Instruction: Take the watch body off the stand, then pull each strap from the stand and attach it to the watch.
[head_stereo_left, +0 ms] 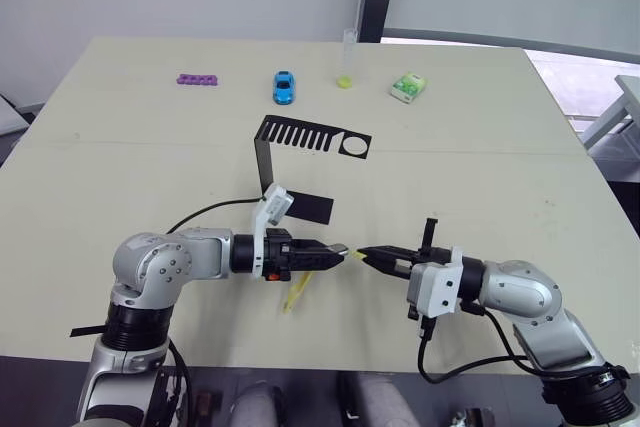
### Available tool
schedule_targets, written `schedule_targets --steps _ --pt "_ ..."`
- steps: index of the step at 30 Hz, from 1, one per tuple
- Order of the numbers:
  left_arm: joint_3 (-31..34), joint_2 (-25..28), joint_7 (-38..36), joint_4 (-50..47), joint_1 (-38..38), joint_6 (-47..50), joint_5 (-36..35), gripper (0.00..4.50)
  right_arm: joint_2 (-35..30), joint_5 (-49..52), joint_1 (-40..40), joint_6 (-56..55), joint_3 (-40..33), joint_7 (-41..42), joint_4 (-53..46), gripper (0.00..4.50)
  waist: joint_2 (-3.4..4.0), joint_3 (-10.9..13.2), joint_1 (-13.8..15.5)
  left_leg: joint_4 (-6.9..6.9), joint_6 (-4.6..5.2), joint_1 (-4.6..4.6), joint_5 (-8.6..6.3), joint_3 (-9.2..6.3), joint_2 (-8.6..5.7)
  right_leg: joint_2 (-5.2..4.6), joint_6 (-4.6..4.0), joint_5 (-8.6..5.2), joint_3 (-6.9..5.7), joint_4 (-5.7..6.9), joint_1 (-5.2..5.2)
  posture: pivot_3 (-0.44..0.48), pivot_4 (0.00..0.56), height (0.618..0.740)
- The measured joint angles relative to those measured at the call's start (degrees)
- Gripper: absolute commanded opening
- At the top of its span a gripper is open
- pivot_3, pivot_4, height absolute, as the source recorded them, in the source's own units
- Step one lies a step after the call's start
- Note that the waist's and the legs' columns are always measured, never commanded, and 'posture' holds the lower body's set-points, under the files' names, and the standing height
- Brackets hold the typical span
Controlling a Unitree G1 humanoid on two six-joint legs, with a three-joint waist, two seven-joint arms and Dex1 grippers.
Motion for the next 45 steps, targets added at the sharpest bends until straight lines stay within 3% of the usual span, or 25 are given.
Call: schedule_targets --steps 45 --pt "-0.3 0.6 0.5 -0.2 -0.1 -0.1 0.5 1.6 1.5 -3.2 -1.8 1.8 0.6 0.0 0.0 0.0 0.0 0.0 0.0 0.0 0.0 0.0 0.0 0.0 0.0 0.0 0.0 0.0 0.0 0.0 0.0 0.0 0.15 0.74"
